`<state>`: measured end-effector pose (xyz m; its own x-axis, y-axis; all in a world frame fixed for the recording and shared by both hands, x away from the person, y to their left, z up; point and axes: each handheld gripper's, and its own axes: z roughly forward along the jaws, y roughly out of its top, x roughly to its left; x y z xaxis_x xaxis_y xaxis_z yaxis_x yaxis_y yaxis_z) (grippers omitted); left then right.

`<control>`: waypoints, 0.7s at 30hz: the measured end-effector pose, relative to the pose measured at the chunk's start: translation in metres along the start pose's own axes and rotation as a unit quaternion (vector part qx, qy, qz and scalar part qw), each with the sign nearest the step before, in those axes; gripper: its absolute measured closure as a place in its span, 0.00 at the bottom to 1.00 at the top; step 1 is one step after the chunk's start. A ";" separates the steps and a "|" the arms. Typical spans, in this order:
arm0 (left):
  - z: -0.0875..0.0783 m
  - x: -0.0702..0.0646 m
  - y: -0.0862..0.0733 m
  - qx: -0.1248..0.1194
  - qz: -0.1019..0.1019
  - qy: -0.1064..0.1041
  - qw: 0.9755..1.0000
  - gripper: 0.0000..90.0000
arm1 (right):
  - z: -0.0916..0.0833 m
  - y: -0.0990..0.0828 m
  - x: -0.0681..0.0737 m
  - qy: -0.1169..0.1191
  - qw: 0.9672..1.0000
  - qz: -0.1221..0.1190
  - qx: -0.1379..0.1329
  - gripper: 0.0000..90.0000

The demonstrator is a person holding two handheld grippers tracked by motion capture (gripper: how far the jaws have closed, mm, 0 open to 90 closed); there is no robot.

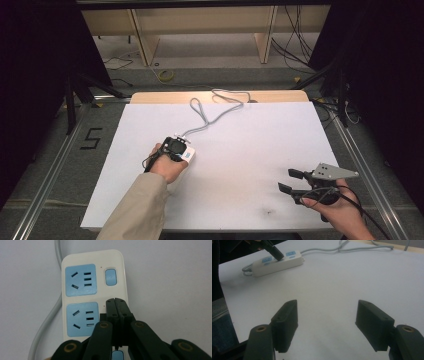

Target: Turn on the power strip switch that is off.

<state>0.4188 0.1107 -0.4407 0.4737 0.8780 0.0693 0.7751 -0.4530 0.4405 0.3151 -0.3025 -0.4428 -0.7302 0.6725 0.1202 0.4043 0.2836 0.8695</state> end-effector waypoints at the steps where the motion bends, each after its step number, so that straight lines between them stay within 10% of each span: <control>1: 0.000 0.000 0.000 -0.001 0.000 0.001 1.000 1.00 | 0.000 0.000 0.000 0.000 1.000 0.000 0.000 0.38; 21: 0.000 -0.001 0.000 0.001 0.005 0.002 1.000 1.00 | 0.000 0.000 0.000 0.000 1.000 0.000 -0.001 0.38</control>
<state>0.4184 0.1098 -0.4407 0.4803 0.8736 0.0780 0.7709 -0.4628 0.4377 0.3150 -0.3023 -0.4428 -0.7299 0.6729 0.1198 0.4034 0.2826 0.8703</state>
